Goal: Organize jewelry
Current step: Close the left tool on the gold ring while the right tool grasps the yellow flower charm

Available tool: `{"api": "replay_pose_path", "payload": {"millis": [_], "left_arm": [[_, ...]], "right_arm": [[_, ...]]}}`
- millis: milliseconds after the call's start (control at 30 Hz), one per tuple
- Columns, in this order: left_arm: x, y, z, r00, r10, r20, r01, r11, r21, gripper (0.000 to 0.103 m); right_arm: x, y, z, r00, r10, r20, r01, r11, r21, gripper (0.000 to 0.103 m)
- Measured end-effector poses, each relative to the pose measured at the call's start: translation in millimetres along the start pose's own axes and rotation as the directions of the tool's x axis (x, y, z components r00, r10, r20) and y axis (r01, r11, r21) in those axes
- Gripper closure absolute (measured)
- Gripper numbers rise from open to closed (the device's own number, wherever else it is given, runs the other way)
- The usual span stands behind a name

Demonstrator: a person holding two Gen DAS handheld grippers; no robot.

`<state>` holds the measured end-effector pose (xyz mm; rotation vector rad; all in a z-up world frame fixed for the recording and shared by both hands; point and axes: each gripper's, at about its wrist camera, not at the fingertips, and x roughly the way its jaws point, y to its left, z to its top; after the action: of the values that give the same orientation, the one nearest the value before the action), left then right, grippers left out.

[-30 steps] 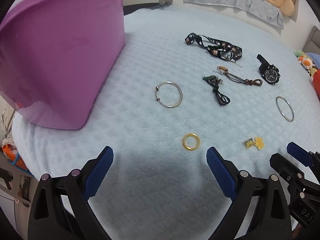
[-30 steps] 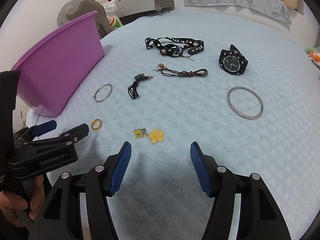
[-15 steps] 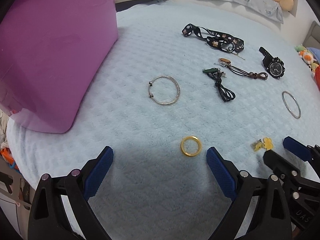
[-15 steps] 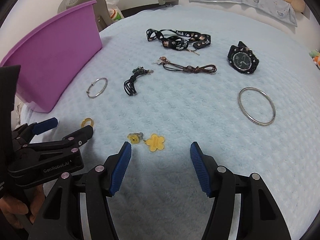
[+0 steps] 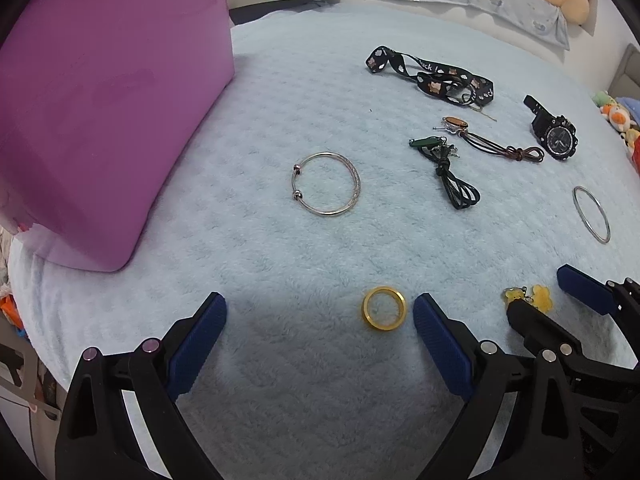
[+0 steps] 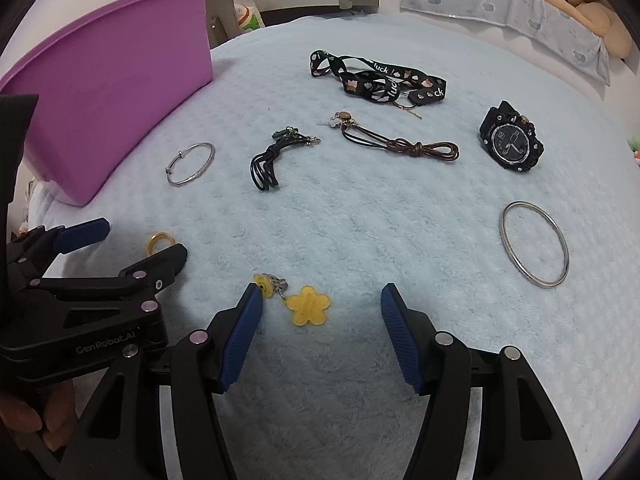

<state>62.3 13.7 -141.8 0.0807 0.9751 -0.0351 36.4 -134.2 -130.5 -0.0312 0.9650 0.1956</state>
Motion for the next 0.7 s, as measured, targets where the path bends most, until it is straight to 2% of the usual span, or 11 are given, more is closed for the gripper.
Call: {"api": "replay_pose_path", "payload": {"millis": [167, 267, 367, 567, 633, 667, 700], "left_arm": [[3, 1, -9, 0.998, -0.001, 0.064, 0.002, 1.0, -0.015, 0.008], [2, 1, -9, 0.998, -0.008, 0.062, 0.009, 1.0, -0.008, 0.01], [-2, 0, -11, 0.998, -0.017, 0.068, 0.017, 1.0, 0.002, 0.018], [-11, -3, -14, 0.996, -0.018, 0.083, 0.017, 1.0, 0.006, 0.046], [-13, 0, -14, 0.996, -0.032, 0.084, 0.033, 0.999, -0.005, 0.068], [-15, 1, -14, 0.996, -0.035, 0.084, 0.036, 0.999, -0.011, 0.071], [-15, 2, -14, 0.996, -0.029, 0.085, 0.03, 0.999, -0.014, 0.079]], "right_arm": [[0, 5, -2, 1.0, -0.012, 0.007, 0.013, 0.999, -0.029, 0.044], [-1, 7, -3, 1.0, -0.017, 0.009, 0.018, 0.999, -0.042, 0.044], [-1, 11, -3, 1.0, -0.026, 0.011, 0.027, 0.997, -0.066, 0.05], [-4, 25, -6, 0.999, -0.029, 0.028, 0.032, 0.992, -0.124, 0.073], [-4, 27, -6, 0.999, -0.026, 0.03, 0.029, 0.991, -0.128, 0.077], [-5, 27, -6, 0.999, -0.02, 0.029, 0.024, 0.992, -0.122, 0.078], [-5, 25, -6, 1.0, -0.008, 0.027, 0.011, 0.994, -0.109, 0.078]]}}
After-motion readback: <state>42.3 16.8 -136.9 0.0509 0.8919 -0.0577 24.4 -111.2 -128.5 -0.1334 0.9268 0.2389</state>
